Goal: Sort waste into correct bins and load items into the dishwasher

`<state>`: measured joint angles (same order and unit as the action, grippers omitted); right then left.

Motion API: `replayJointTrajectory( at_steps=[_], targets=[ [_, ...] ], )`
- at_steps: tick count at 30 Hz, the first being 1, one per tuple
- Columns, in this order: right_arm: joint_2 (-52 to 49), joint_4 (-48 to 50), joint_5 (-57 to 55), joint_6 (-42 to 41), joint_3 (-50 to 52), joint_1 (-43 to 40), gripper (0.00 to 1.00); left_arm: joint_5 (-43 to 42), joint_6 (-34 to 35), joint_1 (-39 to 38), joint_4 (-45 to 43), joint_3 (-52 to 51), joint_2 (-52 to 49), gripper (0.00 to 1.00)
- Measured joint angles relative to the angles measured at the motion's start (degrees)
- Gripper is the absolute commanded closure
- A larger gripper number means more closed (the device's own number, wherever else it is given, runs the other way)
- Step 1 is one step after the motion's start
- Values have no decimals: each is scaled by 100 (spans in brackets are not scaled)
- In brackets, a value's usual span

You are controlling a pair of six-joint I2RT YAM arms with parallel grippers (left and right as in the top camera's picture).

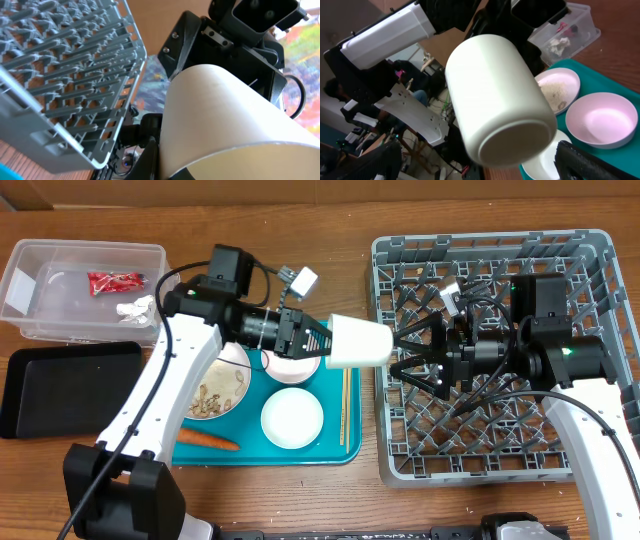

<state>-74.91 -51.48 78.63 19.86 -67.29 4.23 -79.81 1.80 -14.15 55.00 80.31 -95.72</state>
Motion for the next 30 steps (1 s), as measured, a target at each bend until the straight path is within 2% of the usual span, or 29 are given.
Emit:
replayJointTrajectory(
  at_steps=[8, 10, 13, 14, 20, 21, 24, 28, 30],
  targets=[
    [-7, 90, 63, 46, 0, 0, 1, -83, 782, -437, -859, 0, -4, 96],
    [-7, 103, 66, 50, 0, 0, 8, -87, 949, -514, -1034, -2, -4, 96],
    [-7, 149, 66, 76, 0, 0, 27, -92, 1145, -601, -1233, 0, -4, 96],
    [-7, 162, 68, 107, 0, 0, 31, -90, 1187, -612, -1268, 0, -4, 96],
    [-33, 173, 48, 55, 0, -7, 31, -96, 1327, -638, -1305, 0, -7, 95],
    [-33, 175, 48, 55, 0, -7, 32, -96, 1331, -638, -1305, 0, -7, 90],
    [-33, 177, 48, 61, 0, -4, 35, -74, 1401, -638, -1307, 0, -7, 64],
    [-33, 212, 55, 76, 0, 0, 44, 125, 1478, -638, -1207, 0, -7, 57],
    [-33, 212, 35, 79, 0, 0, 48, 369, 1482, -638, -990, 0, -7, 62]
  ],
)
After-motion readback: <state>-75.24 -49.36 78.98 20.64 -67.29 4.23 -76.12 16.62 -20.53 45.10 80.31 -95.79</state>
